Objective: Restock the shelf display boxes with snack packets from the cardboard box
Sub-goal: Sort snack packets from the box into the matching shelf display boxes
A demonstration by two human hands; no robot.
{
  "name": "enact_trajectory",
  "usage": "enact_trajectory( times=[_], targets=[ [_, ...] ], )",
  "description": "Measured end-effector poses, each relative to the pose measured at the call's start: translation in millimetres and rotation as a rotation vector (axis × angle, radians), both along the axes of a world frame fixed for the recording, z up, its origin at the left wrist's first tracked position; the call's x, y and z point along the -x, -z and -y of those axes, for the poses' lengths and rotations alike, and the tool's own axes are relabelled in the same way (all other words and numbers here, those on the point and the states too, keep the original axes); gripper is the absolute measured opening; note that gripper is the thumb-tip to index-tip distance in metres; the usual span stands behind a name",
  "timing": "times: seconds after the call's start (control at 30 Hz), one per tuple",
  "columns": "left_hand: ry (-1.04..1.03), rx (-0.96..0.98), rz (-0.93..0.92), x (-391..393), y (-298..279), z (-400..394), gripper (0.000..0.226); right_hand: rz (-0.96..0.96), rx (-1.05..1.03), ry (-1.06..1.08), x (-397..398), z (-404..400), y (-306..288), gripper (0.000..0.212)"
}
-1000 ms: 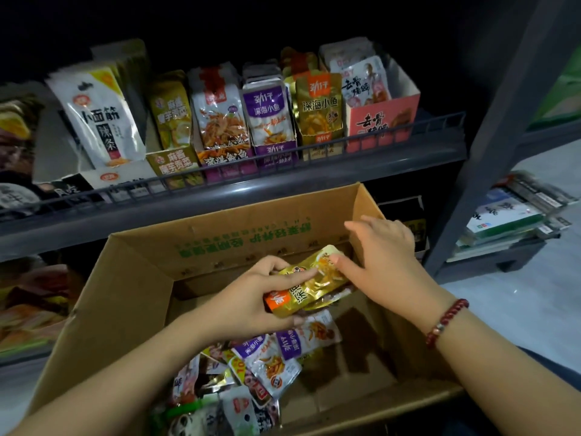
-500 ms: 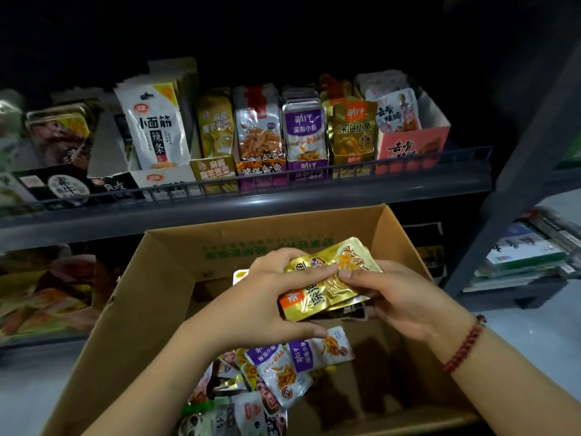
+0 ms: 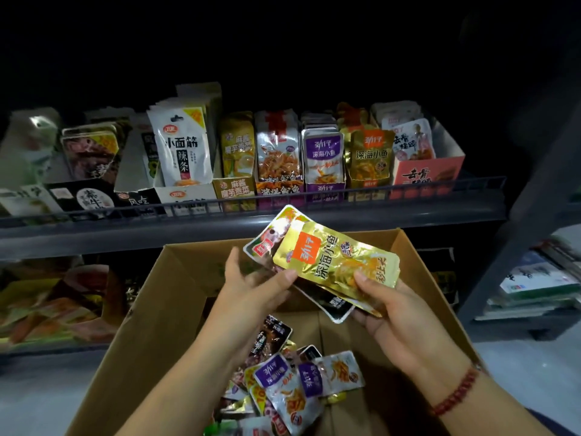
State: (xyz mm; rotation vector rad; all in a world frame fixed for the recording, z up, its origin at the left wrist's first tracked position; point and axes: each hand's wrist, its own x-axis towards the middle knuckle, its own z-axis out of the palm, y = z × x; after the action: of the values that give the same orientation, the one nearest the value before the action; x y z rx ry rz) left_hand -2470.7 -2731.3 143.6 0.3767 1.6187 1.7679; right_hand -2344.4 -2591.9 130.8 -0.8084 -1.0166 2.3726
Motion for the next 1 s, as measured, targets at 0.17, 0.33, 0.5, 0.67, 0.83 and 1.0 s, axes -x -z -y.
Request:
enact_trajectory(
  times=[0.17, 0.33, 0.5, 0.67, 0.83, 1.0],
  targets=[
    [0.068, -0.167, 0.164, -7.4, -1.7, -3.8, 0.057, -0.061, 0.140, -0.033, 6.5, 14.1, 5.2, 0.046],
    [-0.068, -0.067, -0.073, -15.9, 3.0, -4.7, 0.051, 0.127, -0.120, -0.145, 3.6, 23.3, 0.2, 0.044],
    [-0.064, 0.043, -0.240, -16.6, 4.1, -3.1, 0.039, 0.321, -0.757, -0.077, 0.5, 17.6, 3.4, 0.047],
    [0.000, 0.044, -0.227, -14.8, 6.5, -3.4, 0.042, 0.294, -0.852, -0.055, 1.9, 12.6, 9.0, 0.039],
    [0.051, 0.021, -0.175, -9.2, 7.3, -3.5, 0.050, 0.181, -0.637, -0.068, -1.4, 9.3, 3.3, 0.049],
    [-0.001, 0.019, -0.211, -6.3, 6.0, -4.9, 0.041, 0.196, -0.639, 0.009, 1.4, 7.1, 4.3, 0.030]
  ],
)
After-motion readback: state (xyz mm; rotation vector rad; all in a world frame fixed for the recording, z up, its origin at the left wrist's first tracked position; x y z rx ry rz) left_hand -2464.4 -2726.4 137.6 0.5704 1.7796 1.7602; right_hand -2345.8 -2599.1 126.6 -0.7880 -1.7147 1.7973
